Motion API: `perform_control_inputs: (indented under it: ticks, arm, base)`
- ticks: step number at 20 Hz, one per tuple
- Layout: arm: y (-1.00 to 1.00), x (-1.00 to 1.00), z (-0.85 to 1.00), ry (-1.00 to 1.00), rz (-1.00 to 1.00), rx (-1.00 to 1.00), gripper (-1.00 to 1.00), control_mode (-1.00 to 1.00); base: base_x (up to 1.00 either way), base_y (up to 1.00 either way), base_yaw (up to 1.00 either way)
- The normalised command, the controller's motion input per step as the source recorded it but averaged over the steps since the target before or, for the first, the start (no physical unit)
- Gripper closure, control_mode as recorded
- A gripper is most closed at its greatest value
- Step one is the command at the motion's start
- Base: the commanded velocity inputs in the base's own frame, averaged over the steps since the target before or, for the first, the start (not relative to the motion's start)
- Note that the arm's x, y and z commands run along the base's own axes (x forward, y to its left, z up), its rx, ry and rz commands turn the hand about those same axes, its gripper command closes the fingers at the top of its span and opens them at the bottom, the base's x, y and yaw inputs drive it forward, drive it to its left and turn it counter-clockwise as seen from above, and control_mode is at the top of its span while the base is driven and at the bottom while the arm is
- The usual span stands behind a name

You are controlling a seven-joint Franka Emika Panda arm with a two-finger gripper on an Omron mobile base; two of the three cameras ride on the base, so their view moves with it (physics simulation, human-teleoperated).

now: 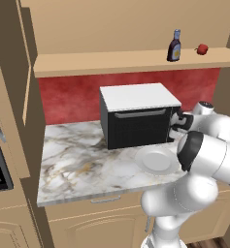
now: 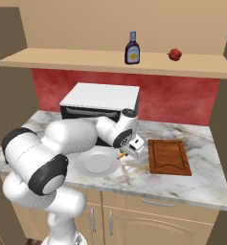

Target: Pick the shrimp from the plate and place it on the cutting board. Then pick the condiment bottle from the cabinet and place it next to the cutting board.

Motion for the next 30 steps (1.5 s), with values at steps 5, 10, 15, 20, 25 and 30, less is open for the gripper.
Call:
perform_control_inputs:
  ticks: [5, 10, 15, 20, 25, 30]
  arm:
    - [-0.31, 0.0, 0.02, 0.0, 0.0, 0.02, 1.0, -1.0]
    - [-0.34, 0.0, 0.0, 0.0, 0.0, 0.0, 1.0, -1.0]
    - [-0.35, 0.0, 0.04, 0.0, 0.0, 0.0, 1.0, -1.0]
    - [-0.34, 0.0, 0.05, 0.0, 0.0, 0.01, 1.0, -1.0]
    - [-0.34, 0.0, 0.02, 0.0, 0.0, 0.02, 1.0, -1.0]
    - [-0.42, 0.07, 0.0, 0.0, 0.0, 0.04, 1.0, -1.0]
  base:
    - [0.0, 0.0, 0.0]
    - [0.0, 0.0, 0.0]
    - [0.0, 0.0, 0.0]
    - [0.0, 0.0, 0.0]
    - [0.0, 0.0, 0.0]
    - [0.0, 0.0, 0.0]
